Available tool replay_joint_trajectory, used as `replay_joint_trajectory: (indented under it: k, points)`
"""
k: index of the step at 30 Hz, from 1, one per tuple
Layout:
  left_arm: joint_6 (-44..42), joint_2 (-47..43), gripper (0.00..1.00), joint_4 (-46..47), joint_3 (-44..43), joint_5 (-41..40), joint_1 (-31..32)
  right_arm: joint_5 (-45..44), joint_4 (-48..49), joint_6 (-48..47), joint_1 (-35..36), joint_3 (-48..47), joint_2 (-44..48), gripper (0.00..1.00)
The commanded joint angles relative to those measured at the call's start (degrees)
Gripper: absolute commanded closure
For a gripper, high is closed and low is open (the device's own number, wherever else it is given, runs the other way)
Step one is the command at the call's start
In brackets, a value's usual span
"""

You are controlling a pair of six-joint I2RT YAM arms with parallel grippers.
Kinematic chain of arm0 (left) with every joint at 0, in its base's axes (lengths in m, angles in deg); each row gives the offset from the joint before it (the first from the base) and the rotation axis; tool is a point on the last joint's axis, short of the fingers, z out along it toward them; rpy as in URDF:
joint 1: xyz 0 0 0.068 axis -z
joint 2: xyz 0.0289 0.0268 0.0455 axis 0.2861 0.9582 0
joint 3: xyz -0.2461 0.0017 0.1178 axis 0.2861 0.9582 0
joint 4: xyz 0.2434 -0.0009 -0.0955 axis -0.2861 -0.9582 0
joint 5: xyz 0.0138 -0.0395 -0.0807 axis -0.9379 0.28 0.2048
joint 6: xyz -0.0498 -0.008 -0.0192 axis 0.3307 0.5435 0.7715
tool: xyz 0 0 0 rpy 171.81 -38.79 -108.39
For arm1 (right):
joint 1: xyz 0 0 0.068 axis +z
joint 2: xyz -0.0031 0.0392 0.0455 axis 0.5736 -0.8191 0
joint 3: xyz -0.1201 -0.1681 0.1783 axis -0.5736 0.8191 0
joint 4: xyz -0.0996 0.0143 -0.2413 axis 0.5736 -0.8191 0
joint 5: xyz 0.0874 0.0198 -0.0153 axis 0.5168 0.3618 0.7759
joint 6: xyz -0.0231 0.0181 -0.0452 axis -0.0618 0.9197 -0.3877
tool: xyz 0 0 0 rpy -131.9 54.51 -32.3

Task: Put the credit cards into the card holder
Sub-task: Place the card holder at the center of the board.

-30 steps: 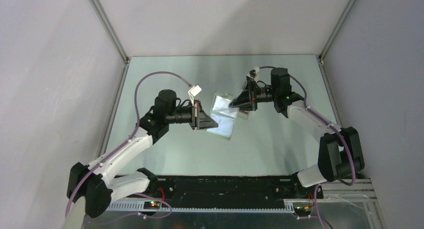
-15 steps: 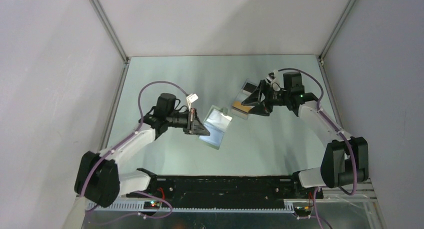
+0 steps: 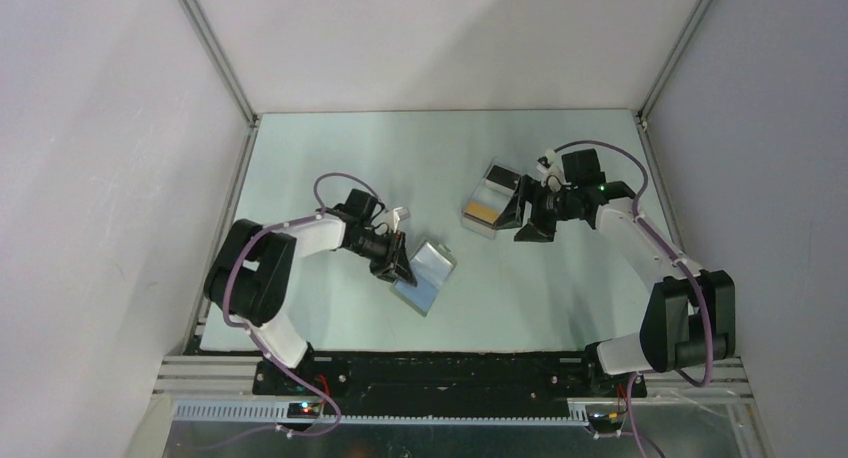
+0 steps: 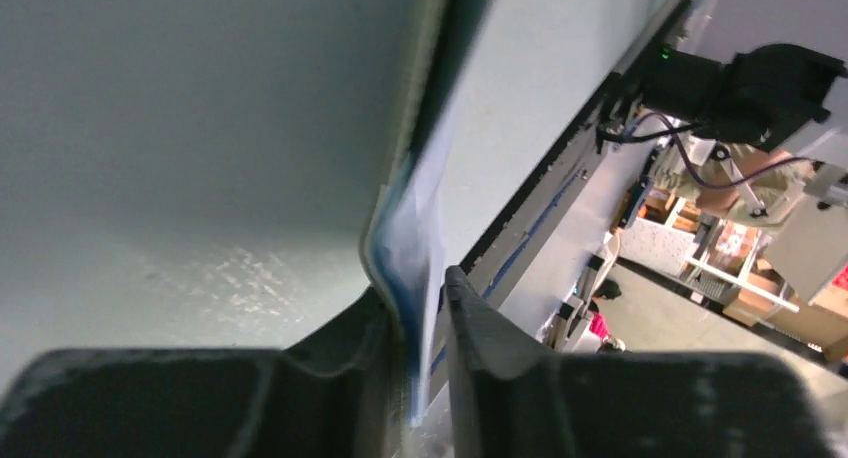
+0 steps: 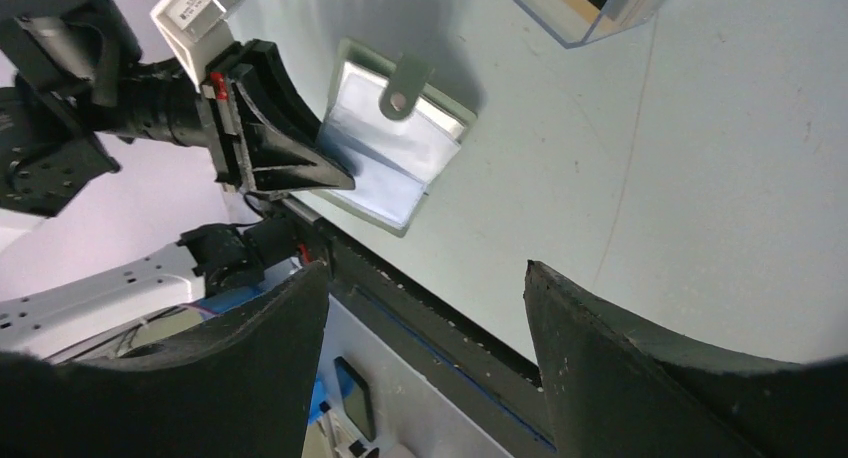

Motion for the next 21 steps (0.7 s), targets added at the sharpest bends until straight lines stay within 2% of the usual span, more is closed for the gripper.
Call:
replay_joint_trajectory:
  k: [1,3,4,7,9,15,18,21]
  points:
    - [-6.6,0.7,0.67,-6.5,-3.4,-6.7,-0.3,-3.6,-2.0,-3.5,1.5,-2.9,-2.2,0.25]
    - [-7.5,-0.2,0.46,-7.7,-4.0,-11.1,-0.2,-4.4,-1.9,-3.9,2.2,-3.1,-2.9,0.25]
    - [-7.6,-0.8,0.41,-8.5,-4.6,-14.4,-0.2,-4.7,-2.0,-4.1,2.6,-3.3,-3.4,0.25]
    - [-7.2,-3.1,0.13,-10.2,-6.6,-20.1,-0.2,-5.9,-2.0,-4.2,3.3,-3.9,-4.2,0.25]
    - [-6.8,-4.8,0.02,-11.6,-8.0,-25.1,-0.2,-6.9,-1.7,-4.2,3.6,-4.3,-4.5,0.25]
    - [-6.2,-11.6,0.00,-14.8,-10.4,-39.3,0.2,-9.4,-0.9,-4.5,3.7,-6.9,-6.5,0.25]
    - [-5.5,-15.8,0.00,-14.9,-10.5,-41.6,1.2,-10.8,-1.2,-4.9,3.7,-10.4,-9.4,0.25]
    - [-3.4,-19.8,0.00,-14.6,-11.3,-39.9,2.0,-12.4,-1.6,-5.2,3.6,-14.9,-13.5,0.28]
